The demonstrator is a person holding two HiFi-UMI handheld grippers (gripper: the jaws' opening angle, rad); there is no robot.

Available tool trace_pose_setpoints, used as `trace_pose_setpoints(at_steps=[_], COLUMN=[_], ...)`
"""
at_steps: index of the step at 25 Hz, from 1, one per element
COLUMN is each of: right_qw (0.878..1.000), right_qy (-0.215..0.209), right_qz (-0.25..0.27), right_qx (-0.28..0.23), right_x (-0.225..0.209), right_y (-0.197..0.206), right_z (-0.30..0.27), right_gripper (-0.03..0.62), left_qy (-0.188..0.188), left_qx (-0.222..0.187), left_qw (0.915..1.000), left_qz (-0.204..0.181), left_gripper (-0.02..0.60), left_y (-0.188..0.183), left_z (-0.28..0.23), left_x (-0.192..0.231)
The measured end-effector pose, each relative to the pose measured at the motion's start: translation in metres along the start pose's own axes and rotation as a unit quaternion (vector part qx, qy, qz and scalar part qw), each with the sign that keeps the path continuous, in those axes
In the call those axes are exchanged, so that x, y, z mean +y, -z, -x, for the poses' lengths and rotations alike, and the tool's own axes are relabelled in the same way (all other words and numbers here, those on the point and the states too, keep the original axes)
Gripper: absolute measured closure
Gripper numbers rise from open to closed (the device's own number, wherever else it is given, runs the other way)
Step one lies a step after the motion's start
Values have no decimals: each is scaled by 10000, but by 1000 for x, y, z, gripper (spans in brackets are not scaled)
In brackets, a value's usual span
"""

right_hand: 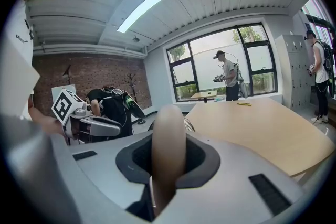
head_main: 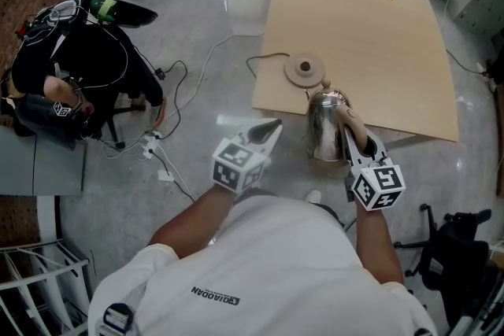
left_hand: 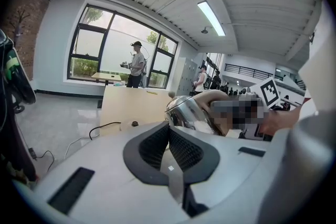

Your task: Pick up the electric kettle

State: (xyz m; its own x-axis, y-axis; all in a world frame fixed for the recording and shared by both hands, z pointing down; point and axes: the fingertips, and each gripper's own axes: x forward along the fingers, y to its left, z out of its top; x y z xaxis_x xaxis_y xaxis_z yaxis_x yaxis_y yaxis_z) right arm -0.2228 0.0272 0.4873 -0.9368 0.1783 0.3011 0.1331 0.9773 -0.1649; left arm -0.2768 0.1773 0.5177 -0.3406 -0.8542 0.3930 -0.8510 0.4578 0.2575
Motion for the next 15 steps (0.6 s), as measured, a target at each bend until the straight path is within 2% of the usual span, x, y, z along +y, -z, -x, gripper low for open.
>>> trace_pose_setpoints(at_steps=[15], right_qw=[9996], right_qy=[126], right_qz=[-265], right_qx=[1], right_x=[-8], right_y=[7], right_z=[7], right_gripper=[523], left_qy=[203], left_qx=[8], left_qw=[9997], left_qz=[-111], left_gripper=[586], left_y=[-2], left_z=[-3], left_x=[-6])
